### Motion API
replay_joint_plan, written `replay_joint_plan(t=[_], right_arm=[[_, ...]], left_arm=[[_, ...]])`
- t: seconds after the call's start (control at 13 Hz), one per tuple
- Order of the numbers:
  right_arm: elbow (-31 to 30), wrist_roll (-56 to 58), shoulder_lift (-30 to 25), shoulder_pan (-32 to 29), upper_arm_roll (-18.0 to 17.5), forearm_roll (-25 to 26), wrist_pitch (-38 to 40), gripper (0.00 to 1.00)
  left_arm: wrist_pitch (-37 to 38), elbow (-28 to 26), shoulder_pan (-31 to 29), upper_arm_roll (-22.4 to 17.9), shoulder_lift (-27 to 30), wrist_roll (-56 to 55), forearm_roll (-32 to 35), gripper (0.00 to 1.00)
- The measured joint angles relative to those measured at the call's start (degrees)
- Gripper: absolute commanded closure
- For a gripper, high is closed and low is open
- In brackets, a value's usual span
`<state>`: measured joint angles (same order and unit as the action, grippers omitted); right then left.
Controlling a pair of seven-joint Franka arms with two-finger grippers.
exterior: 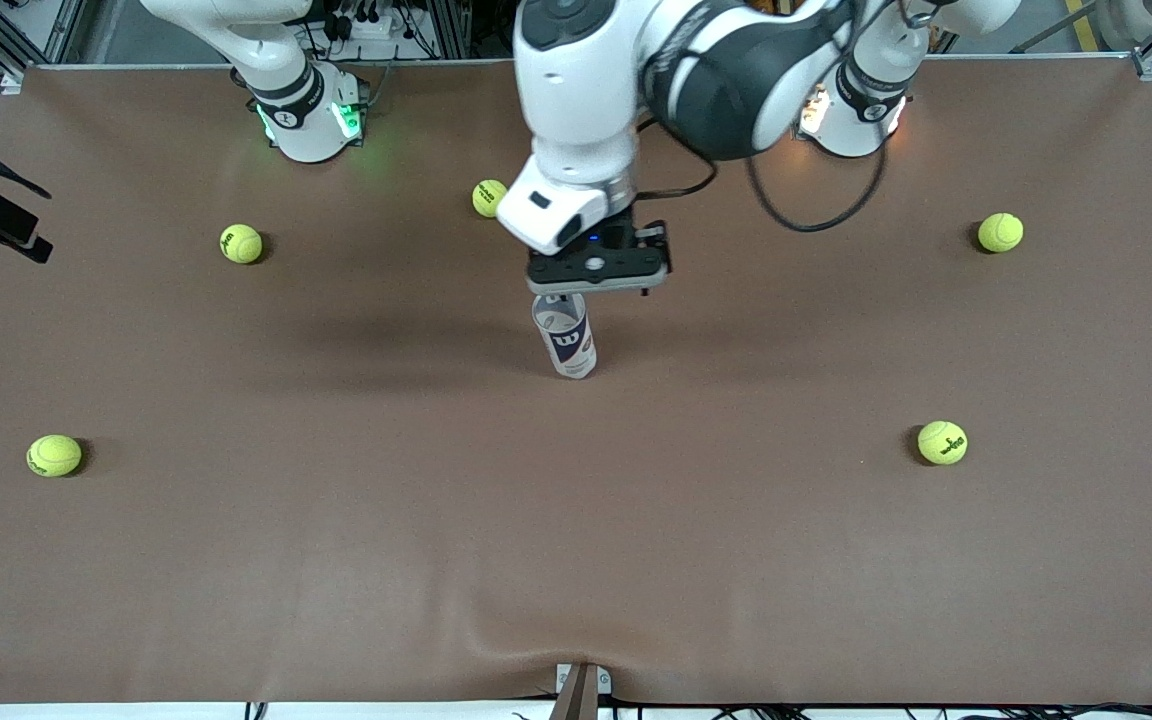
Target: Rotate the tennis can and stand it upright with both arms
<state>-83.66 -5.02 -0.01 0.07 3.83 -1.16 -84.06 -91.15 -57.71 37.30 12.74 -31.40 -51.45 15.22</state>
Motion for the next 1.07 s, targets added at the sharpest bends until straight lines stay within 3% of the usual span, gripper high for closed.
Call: replay_joint_plan(t=[0.54, 1.07], right_arm=[[0.0, 4.6, 0.0, 0.0, 0.4, 0.8, 0.1, 0.00], [0.0, 5.0, 0.0, 0.0, 0.5, 0.9, 0.3, 0.00]], left_arm=[[11.0, 0.0, -12.5, 0.0, 7.4, 2.4, -1.3, 0.00], [15.1, -2.1, -23.1, 0.0, 7.9, 11.0, -5.6, 0.00]])
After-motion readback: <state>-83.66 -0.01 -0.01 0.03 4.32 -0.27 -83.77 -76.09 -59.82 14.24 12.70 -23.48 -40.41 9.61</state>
